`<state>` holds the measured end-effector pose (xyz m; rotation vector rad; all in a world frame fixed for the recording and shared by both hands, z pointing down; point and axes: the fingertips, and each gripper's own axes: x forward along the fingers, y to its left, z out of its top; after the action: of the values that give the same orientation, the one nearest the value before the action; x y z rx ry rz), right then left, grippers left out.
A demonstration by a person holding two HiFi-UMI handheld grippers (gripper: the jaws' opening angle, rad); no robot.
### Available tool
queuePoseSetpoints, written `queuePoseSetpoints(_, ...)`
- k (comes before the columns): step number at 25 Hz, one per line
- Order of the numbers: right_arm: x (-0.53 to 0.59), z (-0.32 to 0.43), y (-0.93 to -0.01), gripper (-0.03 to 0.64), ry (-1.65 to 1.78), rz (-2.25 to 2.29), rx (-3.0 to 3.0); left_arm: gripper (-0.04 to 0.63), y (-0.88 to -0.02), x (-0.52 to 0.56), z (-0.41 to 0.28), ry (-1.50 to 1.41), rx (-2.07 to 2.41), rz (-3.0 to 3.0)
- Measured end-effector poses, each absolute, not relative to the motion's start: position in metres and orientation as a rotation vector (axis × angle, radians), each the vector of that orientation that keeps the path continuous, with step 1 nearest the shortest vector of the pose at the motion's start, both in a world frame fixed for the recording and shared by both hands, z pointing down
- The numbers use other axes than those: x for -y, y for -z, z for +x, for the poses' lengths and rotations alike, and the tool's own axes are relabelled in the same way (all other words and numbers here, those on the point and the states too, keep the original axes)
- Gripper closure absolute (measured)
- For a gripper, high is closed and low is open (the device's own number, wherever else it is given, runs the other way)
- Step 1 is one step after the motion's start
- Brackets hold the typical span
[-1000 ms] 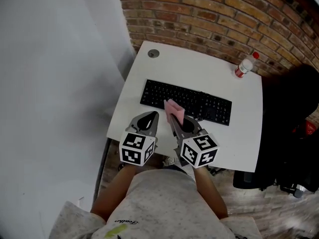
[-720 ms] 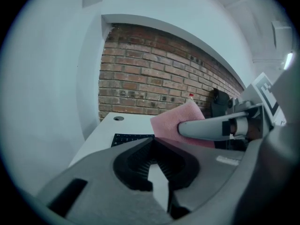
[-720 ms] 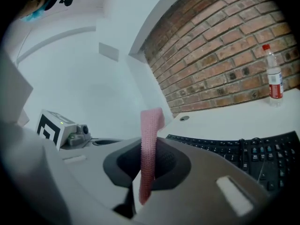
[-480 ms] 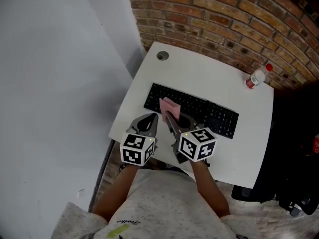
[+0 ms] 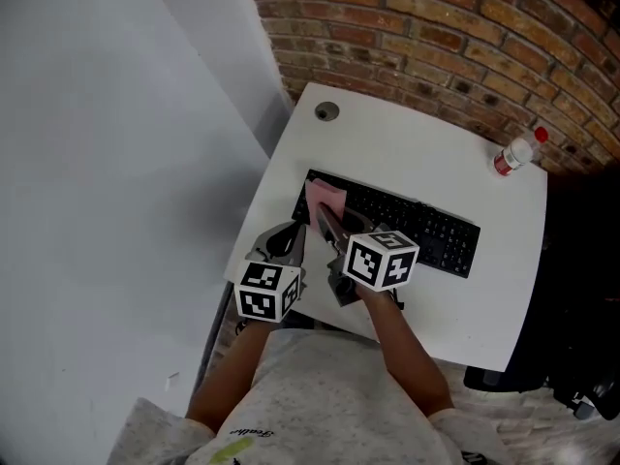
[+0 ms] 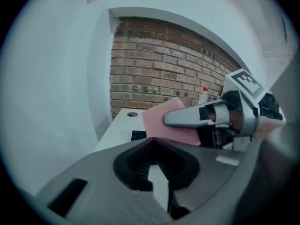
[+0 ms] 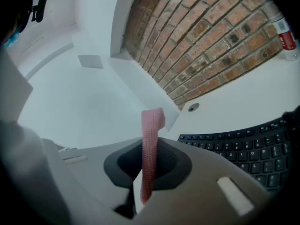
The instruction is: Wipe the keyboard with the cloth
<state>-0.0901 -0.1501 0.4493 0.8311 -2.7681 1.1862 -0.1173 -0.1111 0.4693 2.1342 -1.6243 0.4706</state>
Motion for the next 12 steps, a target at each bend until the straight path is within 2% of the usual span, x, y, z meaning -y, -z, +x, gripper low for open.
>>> queuePoseSetpoints(12,0.197,-0.139,-0.478,0.602,-1.41,0.981,2.636,0.607,-0.483,0.158,-0.172,-0.465,1.519,2.182)
